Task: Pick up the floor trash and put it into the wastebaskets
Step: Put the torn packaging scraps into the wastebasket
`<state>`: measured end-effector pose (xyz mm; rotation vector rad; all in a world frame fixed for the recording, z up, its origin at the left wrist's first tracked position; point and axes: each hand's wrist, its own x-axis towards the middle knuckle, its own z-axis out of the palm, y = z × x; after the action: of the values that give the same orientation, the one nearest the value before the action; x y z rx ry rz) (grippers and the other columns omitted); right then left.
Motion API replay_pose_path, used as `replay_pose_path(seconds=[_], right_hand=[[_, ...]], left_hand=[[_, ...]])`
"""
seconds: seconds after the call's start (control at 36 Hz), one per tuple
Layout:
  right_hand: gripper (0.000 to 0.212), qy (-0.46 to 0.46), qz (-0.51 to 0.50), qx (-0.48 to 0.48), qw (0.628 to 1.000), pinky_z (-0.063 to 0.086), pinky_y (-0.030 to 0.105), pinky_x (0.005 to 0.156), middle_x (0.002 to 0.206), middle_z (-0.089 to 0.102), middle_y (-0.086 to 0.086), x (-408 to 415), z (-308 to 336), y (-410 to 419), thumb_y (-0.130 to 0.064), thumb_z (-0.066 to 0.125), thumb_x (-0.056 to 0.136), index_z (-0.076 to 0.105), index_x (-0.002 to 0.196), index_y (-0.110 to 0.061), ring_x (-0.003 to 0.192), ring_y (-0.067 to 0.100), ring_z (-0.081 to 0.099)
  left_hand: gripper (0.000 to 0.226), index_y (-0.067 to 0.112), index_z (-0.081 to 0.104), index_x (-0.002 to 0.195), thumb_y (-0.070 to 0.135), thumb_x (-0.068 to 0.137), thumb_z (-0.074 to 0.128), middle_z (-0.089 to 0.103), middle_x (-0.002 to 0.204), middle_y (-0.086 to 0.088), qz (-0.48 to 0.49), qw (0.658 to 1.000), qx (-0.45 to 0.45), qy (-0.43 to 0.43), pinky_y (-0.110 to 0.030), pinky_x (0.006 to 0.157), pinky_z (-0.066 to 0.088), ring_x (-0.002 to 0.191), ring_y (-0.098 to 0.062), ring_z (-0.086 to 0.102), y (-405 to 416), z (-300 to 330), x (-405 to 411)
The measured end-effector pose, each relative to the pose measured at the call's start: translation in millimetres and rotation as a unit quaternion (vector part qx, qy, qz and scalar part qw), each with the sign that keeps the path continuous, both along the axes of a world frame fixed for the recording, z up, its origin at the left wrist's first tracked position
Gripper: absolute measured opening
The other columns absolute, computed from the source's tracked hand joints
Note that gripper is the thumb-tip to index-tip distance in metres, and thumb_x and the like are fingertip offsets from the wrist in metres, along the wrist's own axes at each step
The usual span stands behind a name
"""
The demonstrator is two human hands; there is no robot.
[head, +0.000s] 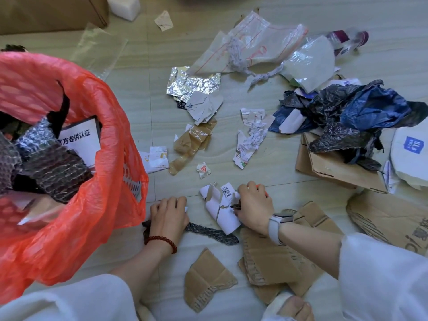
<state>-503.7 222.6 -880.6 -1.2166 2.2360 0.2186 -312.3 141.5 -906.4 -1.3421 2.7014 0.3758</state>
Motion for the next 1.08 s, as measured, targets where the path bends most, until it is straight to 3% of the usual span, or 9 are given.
replay_pose_path(seconds=[0.25, 0.36, 0.44, 0.56, 0.67, 0.78, 0.86, 0.94, 1.08], right_hand=[[0.028, -0.040, -0.063, -0.005, 0.997, 0.041, 0.038, 0.083, 0.119, 0.048, 0.009, 5.9, 1.9, -0.9, -0.016, 0.053, 0.083, 0.047, 0.110, -0.012, 0.116, 0.030, 0.038], [0.013, -0.076, -0.063, -0.048, 0.994, 0.034, 0.030, 0.061, 0.086, 0.051, 0.005, 6.5, 8.5, 3.6, -0.008, 0.046, 0.082, 0.039, 0.088, -0.016, 0.089, 0.028, 0.041], [0.017, -0.116, -0.084, -0.064, 0.988, 0.023, 0.028, 0.048, 0.083, 0.051, 0.009, -1.7, 17.5, 5.4, -0.009, 0.050, 0.080, 0.036, 0.086, -0.017, 0.076, 0.028, 0.041], [0.022, -0.141, -0.162, -0.135, 0.967, 0.034, 0.034, 0.061, 0.087, 0.061, 0.011, -33.0, 46.6, 0.2, -0.019, 0.060, 0.082, 0.039, 0.086, -0.018, 0.085, 0.034, 0.053], [0.016, -0.175, -0.232, -0.282, 0.914, 0.038, 0.027, 0.062, 0.083, 0.062, 0.001, -63.1, 97.7, -16.4, -0.010, 0.064, 0.081, 0.053, 0.092, -0.013, 0.082, 0.022, 0.055], [0.015, -0.219, -0.254, -0.373, 0.865, 0.045, 0.030, 0.077, 0.090, 0.065, 0.001, -78.9, 144.5, -40.0, -0.007, 0.065, 0.082, 0.059, 0.096, -0.009, 0.087, 0.021, 0.060], [0.017, -0.255, -0.247, -0.445, 0.822, 0.046, 0.019, 0.074, 0.086, 0.064, -0.010, -76.8, 181.1, -65.2, -0.003, 0.064, 0.083, 0.057, 0.087, -0.019, 0.083, 0.011, 0.060], [0.026, -0.286, -0.229, -0.498, 0.786, 0.049, 0.020, 0.073, 0.082, 0.064, -0.009, -63.5, 213.2, -95.7, -0.001, 0.063, 0.083, 0.055, 0.078, -0.025, 0.076, 0.006, 0.060], [0.024, -0.358, -0.196, -0.547, 0.731, 0.051, 0.016, 0.067, 0.080, 0.063, -0.005, -16.8, 256.0, -149.0, -0.001, 0.063, 0.083, 0.055, 0.077, -0.022, 0.072, 0.006, 0.060]], left_hand=[[0.035, 0.014, 0.058, 0.061, 0.009, 0.038, 0.084, 0.052, 0.055, -0.001, -0.060, 0.998, 0.013, -0.009, -0.021, 0.036, 0.033, 0.047, -0.021, 0.053, -8.8, 17.9, -13.5], [0.033, 0.015, 0.057, 0.064, 0.010, 0.044, 0.084, 0.053, 0.059, -0.001, -0.051, 0.998, 0.026, 0.026, -0.020, 0.036, 0.031, 0.049, -0.021, 0.055, -9.0, 24.1, -18.2], [0.012, 0.011, 0.060, 0.078, 0.014, 0.072, 0.070, 0.057, 0.075, -0.006, 0.004, 0.995, 0.055, 0.083, -0.028, 0.047, 0.037, 0.067, -0.026, 0.058, -7.3, 35.5, -26.3], [0.019, 0.010, 0.057, 0.104, 0.014, 0.086, 0.050, 0.056, 0.100, -0.009, 0.086, 0.979, 0.103, 0.153, -0.033, 0.070, 0.038, 0.096, -0.026, 0.052, -7.3, 60.8, -53.5], [0.013, 0.009, 0.059, 0.093, 0.010, 0.083, 0.052, 0.057, 0.089, -0.006, 0.126, 0.945, 0.100, 0.283, -0.032, 0.067, 0.037, 0.088, -0.026, 0.052, -21.4, 103.7, -94.1], [0.006, 0.011, 0.056, 0.084, 0.007, 0.081, 0.052, 0.055, 0.081, -0.001, 0.131, 0.913, 0.070, 0.380, -0.028, 0.061, 0.026, 0.077, -0.019, 0.045, -52.4, 156.7, -124.2], [0.006, 0.010, 0.056, 0.080, 0.005, 0.079, 0.053, 0.051, 0.073, -0.001, 0.126, 0.888, 0.020, 0.442, -0.028, 0.059, 0.026, 0.071, -0.022, 0.045, -85.7, 203.4, -130.6], [0.006, 0.008, 0.059, 0.083, 0.007, 0.079, 0.056, 0.057, 0.075, -0.005, 0.111, 0.870, -0.055, 0.478, -0.032, 0.063, 0.035, 0.071, -0.023, 0.049, -118.3, 248.4, -117.2], [0.007, 0.008, 0.059, 0.086, 0.005, 0.081, 0.055, 0.055, 0.076, 0.001, 0.140, 0.852, -0.120, 0.489, -0.022, 0.061, 0.033, 0.069, -0.017, 0.048, -160.5, 298.4, -53.2]])
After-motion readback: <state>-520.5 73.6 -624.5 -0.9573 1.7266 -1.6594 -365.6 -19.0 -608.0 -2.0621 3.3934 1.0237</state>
